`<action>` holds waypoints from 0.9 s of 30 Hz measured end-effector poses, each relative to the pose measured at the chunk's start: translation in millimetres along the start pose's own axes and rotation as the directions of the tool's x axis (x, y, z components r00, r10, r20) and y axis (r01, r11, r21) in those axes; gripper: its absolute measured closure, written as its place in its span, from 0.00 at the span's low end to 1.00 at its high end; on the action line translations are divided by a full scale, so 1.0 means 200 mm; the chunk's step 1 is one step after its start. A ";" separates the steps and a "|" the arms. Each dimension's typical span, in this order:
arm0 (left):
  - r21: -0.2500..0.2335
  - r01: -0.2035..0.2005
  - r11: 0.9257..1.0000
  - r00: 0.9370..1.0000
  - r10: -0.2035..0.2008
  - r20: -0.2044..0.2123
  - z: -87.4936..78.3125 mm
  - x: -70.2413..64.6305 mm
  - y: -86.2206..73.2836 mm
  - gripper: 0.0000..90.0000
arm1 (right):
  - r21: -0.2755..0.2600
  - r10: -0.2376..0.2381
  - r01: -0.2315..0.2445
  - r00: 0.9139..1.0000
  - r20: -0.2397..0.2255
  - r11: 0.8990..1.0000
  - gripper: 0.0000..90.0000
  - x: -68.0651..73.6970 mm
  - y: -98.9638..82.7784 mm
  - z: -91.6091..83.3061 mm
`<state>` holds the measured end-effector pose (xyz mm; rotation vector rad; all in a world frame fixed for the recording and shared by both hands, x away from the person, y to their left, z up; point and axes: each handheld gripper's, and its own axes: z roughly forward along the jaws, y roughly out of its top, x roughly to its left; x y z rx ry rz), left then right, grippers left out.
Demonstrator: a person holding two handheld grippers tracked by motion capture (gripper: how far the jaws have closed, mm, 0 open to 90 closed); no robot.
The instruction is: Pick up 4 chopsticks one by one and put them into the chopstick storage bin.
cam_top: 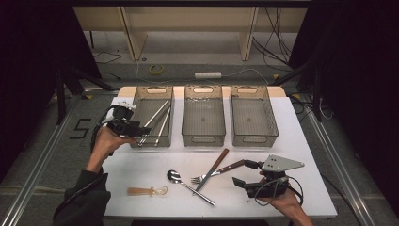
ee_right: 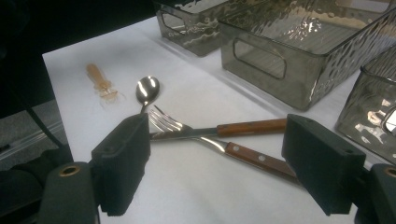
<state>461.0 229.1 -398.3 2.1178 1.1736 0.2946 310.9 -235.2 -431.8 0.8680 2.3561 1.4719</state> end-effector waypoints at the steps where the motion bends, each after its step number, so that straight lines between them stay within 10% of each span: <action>1: 0.000 -0.001 1.000 1.000 0.001 0.008 -0.01 -0.01 -0.01 0.41 | 0.000 -0.001 0.001 1.000 0.000 1.000 0.27 0.00 0.00 0.00; 27: 0.056 -0.128 0.990 0.989 0.124 0.075 -0.06 -0.22 -0.13 0.31 | 0.001 -0.001 0.001 1.000 0.004 1.000 0.27 0.00 0.00 0.00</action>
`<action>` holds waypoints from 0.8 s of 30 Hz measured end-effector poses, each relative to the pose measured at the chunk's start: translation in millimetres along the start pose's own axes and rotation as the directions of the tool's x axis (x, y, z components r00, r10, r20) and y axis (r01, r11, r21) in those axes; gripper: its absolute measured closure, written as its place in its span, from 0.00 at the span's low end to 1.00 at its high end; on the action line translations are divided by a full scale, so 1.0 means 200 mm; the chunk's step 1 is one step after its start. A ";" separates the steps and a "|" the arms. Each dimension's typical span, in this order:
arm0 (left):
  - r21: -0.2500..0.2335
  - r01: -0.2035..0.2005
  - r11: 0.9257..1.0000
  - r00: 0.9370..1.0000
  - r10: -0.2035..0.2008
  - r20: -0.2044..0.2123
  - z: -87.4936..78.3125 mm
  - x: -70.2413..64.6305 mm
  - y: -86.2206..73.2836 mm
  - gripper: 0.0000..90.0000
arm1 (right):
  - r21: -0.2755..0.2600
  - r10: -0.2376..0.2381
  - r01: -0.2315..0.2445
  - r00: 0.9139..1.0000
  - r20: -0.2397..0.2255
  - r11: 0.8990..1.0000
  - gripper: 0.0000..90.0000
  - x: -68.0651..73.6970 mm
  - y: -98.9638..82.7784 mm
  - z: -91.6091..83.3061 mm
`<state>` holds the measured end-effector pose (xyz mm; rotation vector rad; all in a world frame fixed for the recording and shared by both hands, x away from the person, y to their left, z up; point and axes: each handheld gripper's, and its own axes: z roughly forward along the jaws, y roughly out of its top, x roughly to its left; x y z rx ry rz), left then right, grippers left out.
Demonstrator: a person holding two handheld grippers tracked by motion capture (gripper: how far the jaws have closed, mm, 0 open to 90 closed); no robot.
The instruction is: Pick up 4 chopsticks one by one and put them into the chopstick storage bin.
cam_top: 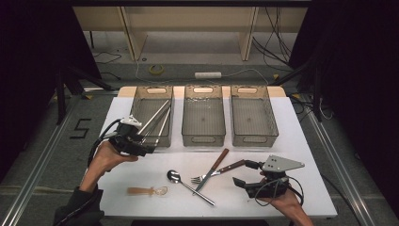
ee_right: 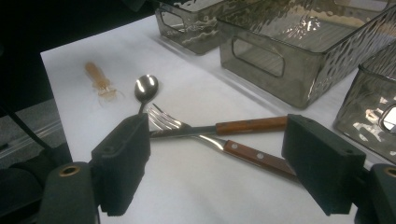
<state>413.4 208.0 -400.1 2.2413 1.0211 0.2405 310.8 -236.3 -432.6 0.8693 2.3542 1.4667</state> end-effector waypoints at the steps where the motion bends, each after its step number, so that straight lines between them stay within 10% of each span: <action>1: 0.002 -0.001 1.000 1.000 0.001 0.003 0.00 0.00 0.00 0.31 | 0.000 0.000 0.000 1.000 0.000 1.000 0.27 0.00 0.00 0.00; 24: 0.038 -0.052 0.998 0.998 0.051 0.028 -0.01 -0.08 -0.04 0.27 | 0.002 0.001 -0.001 1.000 0.001 1.000 0.27 -0.01 -0.01 0.00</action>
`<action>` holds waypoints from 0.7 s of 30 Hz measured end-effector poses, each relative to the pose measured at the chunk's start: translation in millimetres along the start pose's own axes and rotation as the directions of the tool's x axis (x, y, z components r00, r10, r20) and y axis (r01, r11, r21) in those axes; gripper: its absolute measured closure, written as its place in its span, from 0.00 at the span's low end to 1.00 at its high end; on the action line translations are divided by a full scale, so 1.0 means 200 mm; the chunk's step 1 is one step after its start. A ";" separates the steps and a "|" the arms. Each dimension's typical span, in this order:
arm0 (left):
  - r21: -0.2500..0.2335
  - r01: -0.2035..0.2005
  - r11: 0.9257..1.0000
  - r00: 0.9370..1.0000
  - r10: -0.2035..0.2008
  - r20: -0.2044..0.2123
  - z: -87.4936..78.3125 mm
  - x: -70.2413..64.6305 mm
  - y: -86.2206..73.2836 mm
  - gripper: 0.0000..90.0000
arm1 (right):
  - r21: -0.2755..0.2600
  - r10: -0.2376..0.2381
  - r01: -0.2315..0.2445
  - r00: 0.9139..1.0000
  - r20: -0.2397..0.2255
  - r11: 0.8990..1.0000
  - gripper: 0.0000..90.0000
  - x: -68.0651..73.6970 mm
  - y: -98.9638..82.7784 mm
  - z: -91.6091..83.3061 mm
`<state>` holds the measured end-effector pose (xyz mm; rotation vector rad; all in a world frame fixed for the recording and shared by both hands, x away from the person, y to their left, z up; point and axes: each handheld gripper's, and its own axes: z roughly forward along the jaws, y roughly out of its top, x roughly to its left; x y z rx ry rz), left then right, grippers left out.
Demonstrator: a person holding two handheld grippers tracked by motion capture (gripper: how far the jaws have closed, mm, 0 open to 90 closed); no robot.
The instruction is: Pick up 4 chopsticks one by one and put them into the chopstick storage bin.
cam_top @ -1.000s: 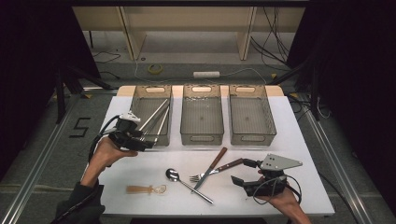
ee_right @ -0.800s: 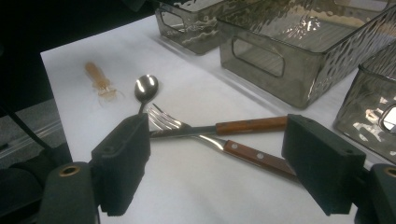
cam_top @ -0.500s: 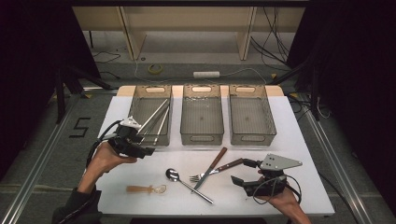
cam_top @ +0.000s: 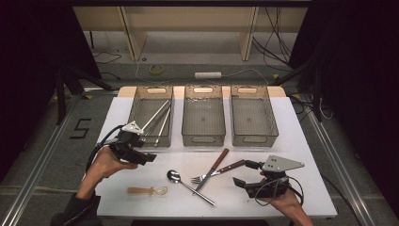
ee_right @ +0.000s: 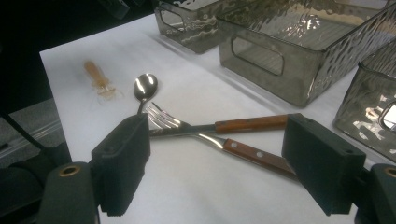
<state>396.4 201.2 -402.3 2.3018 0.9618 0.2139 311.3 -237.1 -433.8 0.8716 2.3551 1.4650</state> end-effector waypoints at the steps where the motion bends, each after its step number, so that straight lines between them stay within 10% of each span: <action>1: -0.001 -0.002 1.000 1.000 0.002 0.001 0.00 0.00 0.00 0.26 | -0.001 0.003 -0.003 1.000 0.000 1.000 0.27 0.00 0.00 0.00; 21: 0.058 -0.036 0.998 0.999 0.034 0.041 0.04 -0.11 -0.10 0.24 | 0.004 0.007 -0.007 1.000 0.006 1.000 0.27 -0.01 -0.01 -0.01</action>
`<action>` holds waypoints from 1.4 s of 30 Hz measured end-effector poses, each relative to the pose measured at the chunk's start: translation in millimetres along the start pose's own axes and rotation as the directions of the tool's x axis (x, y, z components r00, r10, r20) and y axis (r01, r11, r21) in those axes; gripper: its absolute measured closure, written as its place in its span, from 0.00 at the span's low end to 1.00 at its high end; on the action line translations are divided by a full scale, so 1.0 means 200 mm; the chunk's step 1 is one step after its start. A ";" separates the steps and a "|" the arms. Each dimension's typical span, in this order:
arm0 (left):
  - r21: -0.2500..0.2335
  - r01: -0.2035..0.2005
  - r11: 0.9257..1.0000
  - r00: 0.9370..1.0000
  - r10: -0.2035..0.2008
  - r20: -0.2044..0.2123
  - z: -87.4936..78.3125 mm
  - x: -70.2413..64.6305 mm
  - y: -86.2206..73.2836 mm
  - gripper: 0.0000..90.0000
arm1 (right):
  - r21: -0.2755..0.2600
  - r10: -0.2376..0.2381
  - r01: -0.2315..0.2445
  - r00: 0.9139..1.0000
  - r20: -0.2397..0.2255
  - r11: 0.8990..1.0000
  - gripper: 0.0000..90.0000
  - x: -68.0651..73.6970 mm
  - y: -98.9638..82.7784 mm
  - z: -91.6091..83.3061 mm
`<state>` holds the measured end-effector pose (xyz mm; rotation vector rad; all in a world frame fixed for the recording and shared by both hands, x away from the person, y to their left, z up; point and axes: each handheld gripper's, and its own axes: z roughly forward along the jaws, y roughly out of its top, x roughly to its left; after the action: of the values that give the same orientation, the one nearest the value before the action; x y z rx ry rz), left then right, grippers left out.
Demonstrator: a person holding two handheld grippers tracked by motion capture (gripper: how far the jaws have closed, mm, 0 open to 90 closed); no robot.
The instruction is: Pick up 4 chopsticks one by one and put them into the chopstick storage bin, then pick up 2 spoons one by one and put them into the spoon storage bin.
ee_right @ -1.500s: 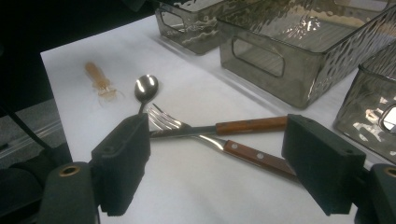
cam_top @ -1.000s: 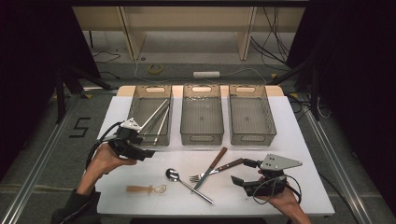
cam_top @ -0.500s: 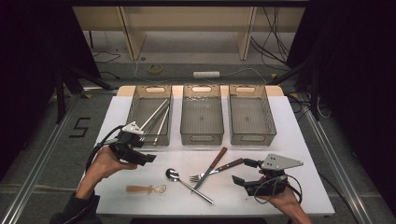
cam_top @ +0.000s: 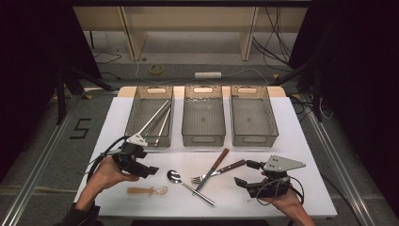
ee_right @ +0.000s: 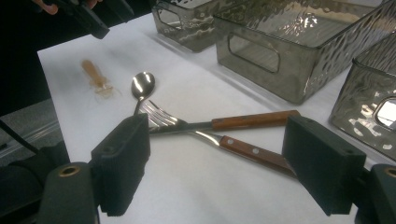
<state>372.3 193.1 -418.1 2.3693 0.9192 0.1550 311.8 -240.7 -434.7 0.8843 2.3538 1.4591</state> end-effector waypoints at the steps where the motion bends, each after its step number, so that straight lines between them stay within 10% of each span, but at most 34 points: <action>1: 0.001 0.003 1.000 1.000 -0.003 -0.002 0.00 0.00 -0.01 0.24 | 0.000 0.000 0.000 1.000 0.000 1.000 0.27 0.00 0.00 0.00; 28: 0.099 -0.044 0.994 0.999 0.047 -0.028 0.03 -0.07 -0.08 0.25 | 0.000 -0.007 0.007 1.000 -0.007 1.000 0.27 0.01 0.00 0.00; 42: 0.206 -0.120 0.971 0.993 0.119 0.016 0.06 -0.11 -0.12 0.31 | 0.003 -0.014 0.014 1.000 -0.006 1.000 0.27 0.01 0.00 0.00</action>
<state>346.7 187.1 -439.3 2.6178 0.8253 0.1064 310.4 -239.0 -433.6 0.8630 2.3622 1.4556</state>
